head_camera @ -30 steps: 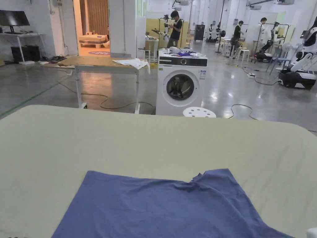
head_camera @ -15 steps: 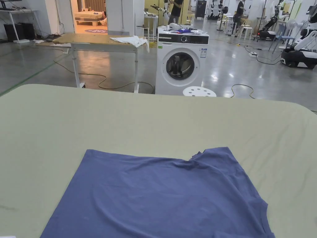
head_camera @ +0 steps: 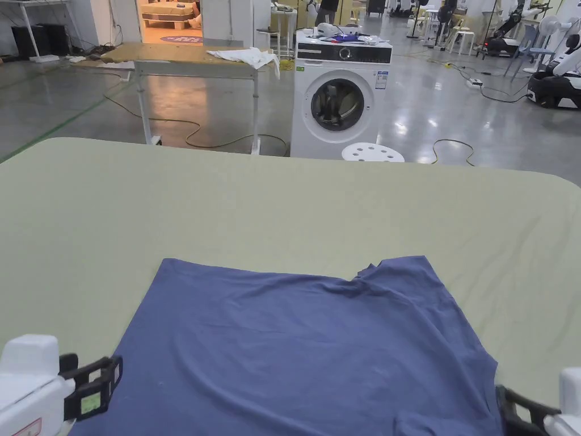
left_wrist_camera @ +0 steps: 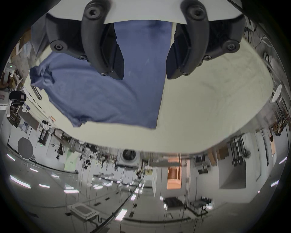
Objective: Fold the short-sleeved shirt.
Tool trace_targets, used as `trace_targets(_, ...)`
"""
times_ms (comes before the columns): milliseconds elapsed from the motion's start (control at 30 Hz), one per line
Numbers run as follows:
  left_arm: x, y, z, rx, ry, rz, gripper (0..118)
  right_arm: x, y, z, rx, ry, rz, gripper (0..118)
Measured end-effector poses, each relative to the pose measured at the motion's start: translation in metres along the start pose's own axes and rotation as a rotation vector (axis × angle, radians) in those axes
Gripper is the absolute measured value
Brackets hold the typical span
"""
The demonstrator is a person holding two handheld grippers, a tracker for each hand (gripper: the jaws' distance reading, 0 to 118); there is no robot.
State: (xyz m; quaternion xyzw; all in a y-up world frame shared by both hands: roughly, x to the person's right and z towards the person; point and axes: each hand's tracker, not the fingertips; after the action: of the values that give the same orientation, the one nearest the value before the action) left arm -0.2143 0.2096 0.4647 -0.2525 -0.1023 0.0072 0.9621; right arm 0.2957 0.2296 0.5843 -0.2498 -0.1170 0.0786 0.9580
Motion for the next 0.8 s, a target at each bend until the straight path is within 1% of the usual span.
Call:
trace_targets(100,0.013,0.014,-0.010,0.105,0.027,-0.038,57,-0.014,0.012,-0.014,0.136,-0.005,-0.075,75)
trace_targets(167,0.028,0.021,-0.011,0.176,0.051,-0.055,54,-0.026,0.017,-0.024,0.225,0.000,-0.119,75)
trace_targets(200,0.033,0.026,-0.013,0.210,0.045,-0.065,48,-0.032,0.020,-0.028,0.254,-0.005,-0.141,73)
trace_targets(233,0.040,0.030,-0.013,0.241,0.048,-0.072,41,-0.038,0.022,-0.031,0.293,-0.004,-0.160,69)
trace_targets(267,0.045,0.032,-0.013,0.261,0.052,-0.078,31,-0.043,0.025,-0.033,0.322,0.001,-0.167,59)
trace_targets(300,0.052,0.034,-0.012,0.294,0.054,-0.088,17,-0.048,0.027,-0.034,0.352,0.006,-0.178,37)
trace_targets(333,0.057,0.037,-0.011,0.321,0.055,-0.098,9,-0.052,0.029,-0.034,0.385,0.002,-0.181,17)
trace_targets(367,0.060,0.037,-0.009,0.337,0.058,-0.104,3,-0.056,0.031,-0.034,0.404,-0.002,-0.184,5)
trace_targets(400,0.064,0.038,-0.008,0.355,0.060,-0.109,0,-0.059,0.033,-0.034,0.428,-0.012,-0.190,4)
trace_targets(433,0.066,0.038,-0.006,0.370,0.062,-0.112,0,-0.061,0.034,-0.032,0.465,0.001,-0.203,3)
trace_targets(500,0.068,0.038,-0.003,0.388,0.060,-0.112,0,-0.064,0.036,-0.030,0.470,0.003,-0.208,1)
trace_targets(533,0.068,0.038,-0.002,0.392,0.060,-0.114,0,-0.066,0.037,-0.030,0.478,-0.011,-0.209,0)
trace_targets(633,0.065,0.039,0.002,0.399,0.074,-0.124,0,-0.066,0.038,-0.029,0.487,-0.016,-0.216,0)
trace_targets(733,0.052,0.041,0.003,0.359,0.087,-0.117,0,-0.065,0.037,-0.030,0.471,-0.026,-0.206,0)
trace_targets(800,0.037,0.040,0.004,0.280,0.071,-0.108,0,-0.065,0.034,-0.032,0.448,-0.021,-0.200,0)
